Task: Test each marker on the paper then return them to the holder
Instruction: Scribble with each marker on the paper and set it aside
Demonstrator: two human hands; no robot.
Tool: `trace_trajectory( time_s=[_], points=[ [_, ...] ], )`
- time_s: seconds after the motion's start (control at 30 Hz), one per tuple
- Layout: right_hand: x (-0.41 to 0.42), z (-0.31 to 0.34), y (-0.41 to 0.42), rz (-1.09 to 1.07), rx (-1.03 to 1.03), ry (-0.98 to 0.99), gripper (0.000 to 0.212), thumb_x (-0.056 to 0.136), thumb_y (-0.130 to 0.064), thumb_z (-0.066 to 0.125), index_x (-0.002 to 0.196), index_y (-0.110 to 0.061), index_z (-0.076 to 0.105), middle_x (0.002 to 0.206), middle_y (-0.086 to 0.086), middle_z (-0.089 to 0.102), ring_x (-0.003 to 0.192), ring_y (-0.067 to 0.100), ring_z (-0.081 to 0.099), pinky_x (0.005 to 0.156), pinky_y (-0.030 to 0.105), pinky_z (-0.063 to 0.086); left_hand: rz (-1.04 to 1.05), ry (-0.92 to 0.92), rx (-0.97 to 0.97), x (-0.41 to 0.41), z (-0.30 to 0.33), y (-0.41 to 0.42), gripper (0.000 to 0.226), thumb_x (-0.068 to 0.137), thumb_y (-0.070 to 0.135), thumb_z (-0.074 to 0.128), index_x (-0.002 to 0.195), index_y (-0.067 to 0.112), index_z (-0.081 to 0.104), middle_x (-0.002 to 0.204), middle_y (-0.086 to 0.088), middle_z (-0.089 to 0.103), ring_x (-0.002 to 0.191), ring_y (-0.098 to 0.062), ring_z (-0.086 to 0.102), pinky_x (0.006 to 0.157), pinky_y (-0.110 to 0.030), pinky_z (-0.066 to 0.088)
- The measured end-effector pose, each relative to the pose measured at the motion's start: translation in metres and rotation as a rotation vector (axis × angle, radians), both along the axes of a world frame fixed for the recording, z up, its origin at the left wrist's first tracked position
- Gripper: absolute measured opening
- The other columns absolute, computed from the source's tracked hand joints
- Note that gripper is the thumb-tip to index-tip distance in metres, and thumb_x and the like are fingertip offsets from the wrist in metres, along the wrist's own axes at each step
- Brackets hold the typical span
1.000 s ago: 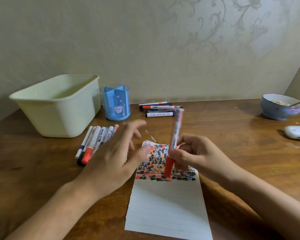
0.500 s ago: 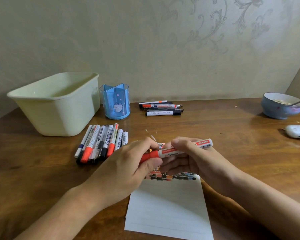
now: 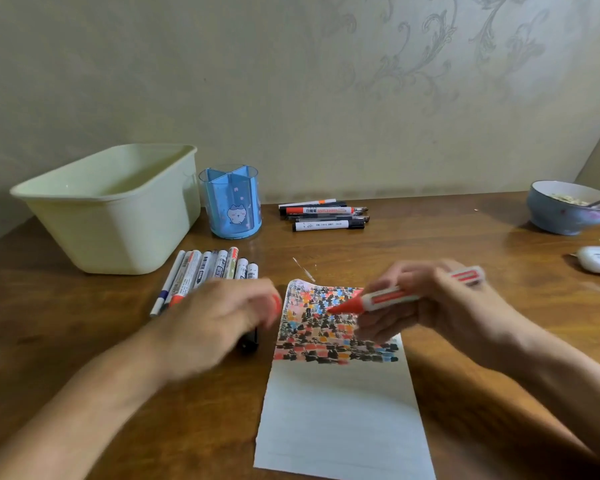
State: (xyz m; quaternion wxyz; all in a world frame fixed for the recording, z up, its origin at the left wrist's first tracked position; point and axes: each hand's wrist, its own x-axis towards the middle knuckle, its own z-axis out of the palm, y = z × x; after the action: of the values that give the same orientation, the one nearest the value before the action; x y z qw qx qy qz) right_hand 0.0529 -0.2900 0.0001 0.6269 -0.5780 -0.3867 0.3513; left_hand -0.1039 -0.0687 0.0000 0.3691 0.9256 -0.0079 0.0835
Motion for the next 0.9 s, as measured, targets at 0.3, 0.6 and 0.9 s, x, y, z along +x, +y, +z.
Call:
trace_trajectory(
  time_s=[0.3, 0.6, 0.9],
  points=[
    [0.008, -0.02, 0.007, -0.184, -0.015, 0.083, 0.038, 0.095, -0.037, 0.058, 0.107, -0.006, 0.076, 0.104, 0.027, 0.073, 0.099, 0.04, 0.072, 0.079, 0.038, 0.062, 0.236, -0.061, 0.123, 0.0, -0.003, -0.002, 0.007, 0.103, 0.036, 0.04, 0.103, 0.038, 0.047, 0.09, 0.019, 0.057, 0.094, 0.008, 0.051, 0.066, -0.012, 0.039],
    [0.016, -0.022, 0.003, -0.187, -0.081, -0.077, 0.028, 0.075, -0.019, 0.075, 0.102, -0.011, 0.073, 0.104, 0.015, 0.074, 0.098, 0.029, 0.073, 0.081, 0.038, 0.062, 0.04, 0.26, 0.679, 0.004, -0.014, -0.011, 0.079, 0.074, 0.091, 0.036, 0.144, 0.061, 0.016, 0.103, 0.018, 0.023, 0.102, -0.007, 0.026, 0.092, -0.028, 0.034],
    [0.008, -0.028, 0.006, -0.22, -0.16, -0.452, 0.032, 0.078, -0.036, 0.071, 0.099, -0.012, 0.068, 0.085, 0.004, 0.076, 0.076, 0.022, 0.075, 0.068, 0.037, 0.061, 0.171, 0.268, 0.806, 0.006, -0.019, -0.017, 0.091, 0.066, 0.099, 0.027, 0.143, 0.051, 0.022, 0.106, 0.012, 0.019, 0.101, -0.009, 0.016, 0.095, -0.031, 0.025]
  ],
)
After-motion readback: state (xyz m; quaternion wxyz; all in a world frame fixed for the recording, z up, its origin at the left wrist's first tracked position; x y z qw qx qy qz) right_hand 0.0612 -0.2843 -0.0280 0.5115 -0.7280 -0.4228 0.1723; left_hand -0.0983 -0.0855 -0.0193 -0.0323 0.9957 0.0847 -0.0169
